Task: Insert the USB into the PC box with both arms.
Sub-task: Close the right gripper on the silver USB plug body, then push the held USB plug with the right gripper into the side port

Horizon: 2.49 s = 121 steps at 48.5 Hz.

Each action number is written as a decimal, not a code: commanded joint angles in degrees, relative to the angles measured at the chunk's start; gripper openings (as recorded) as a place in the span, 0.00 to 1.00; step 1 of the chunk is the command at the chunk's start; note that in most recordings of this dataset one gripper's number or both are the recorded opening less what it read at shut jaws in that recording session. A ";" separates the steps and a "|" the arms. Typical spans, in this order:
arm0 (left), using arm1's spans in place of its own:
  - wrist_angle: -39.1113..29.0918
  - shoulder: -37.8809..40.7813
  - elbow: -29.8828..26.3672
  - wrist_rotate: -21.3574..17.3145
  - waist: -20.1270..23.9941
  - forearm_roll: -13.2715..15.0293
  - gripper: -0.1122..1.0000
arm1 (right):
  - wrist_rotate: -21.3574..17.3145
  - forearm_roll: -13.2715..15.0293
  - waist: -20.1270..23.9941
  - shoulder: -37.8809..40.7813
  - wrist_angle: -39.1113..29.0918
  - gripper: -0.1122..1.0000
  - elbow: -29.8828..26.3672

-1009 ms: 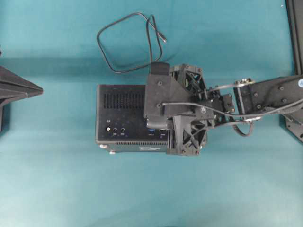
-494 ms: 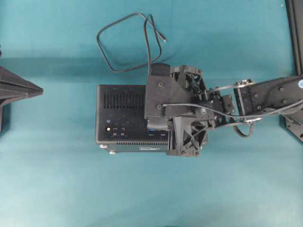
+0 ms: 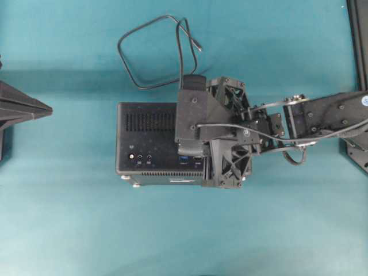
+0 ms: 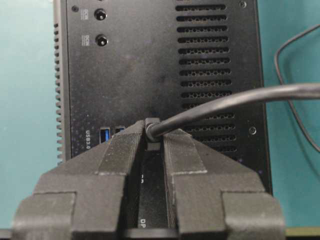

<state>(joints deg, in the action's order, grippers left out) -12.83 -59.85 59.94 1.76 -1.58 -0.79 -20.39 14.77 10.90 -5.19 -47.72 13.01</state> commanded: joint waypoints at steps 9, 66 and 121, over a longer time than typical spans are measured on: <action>0.53 0.18 -0.79 0.09 0.09 -0.18 0.10 | -0.62 -1.85 1.49 -0.26 -0.26 0.22 -0.79; 0.62 0.18 -0.79 1.05 0.00 -0.18 0.10 | -0.70 0.35 0.79 -1.23 -0.18 0.63 -0.79; 0.62 0.09 -0.70 2.02 0.09 -0.18 0.10 | -0.62 1.14 0.44 -2.37 -0.26 0.23 -2.72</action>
<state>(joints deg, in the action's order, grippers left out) -12.74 -59.94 59.94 3.69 -1.67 -0.79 -20.48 15.82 11.51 -6.33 -48.16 11.16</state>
